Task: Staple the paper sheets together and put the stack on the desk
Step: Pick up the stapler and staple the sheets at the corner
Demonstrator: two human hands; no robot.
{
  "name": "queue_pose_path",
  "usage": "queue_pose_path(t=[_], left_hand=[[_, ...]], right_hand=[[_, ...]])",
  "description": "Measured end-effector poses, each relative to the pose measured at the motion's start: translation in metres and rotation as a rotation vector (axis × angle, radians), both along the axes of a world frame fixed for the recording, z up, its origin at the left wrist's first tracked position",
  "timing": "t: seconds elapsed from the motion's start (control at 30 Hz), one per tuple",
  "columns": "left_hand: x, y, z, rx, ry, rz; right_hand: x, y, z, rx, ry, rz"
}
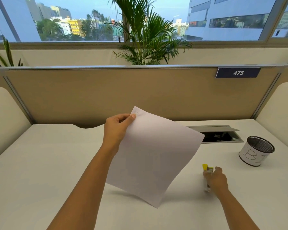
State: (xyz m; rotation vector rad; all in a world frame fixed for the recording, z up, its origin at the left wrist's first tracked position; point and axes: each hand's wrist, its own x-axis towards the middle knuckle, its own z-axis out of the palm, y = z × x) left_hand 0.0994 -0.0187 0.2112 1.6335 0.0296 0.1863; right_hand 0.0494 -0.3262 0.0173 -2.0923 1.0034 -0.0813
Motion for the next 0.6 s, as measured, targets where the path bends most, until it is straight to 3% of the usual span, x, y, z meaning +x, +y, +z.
queue_pose_path(t=[0.13, 0.37, 0.47, 0.6], left_hand=[[-0.001, 0.007, 0.004, 0.136, -0.007, -0.025], [-0.003, 0.01, -0.005, 0.393, 0.126, -0.134], [-0.004, 0.007, -0.012, 0.451, 0.167, -0.153], [-0.007, -0.001, -0.017, 0.452, 0.161, -0.145]], right_hand=[[0.01, 0.003, 0.033, 0.637, -0.341, -0.112], [0.002, 0.029, 0.128, 1.171, -0.716, 0.007], [-0.004, 0.047, 0.159, 1.308, -0.735, 0.109], [-0.005, 0.072, 0.172, 1.294, -0.653, 0.22]])
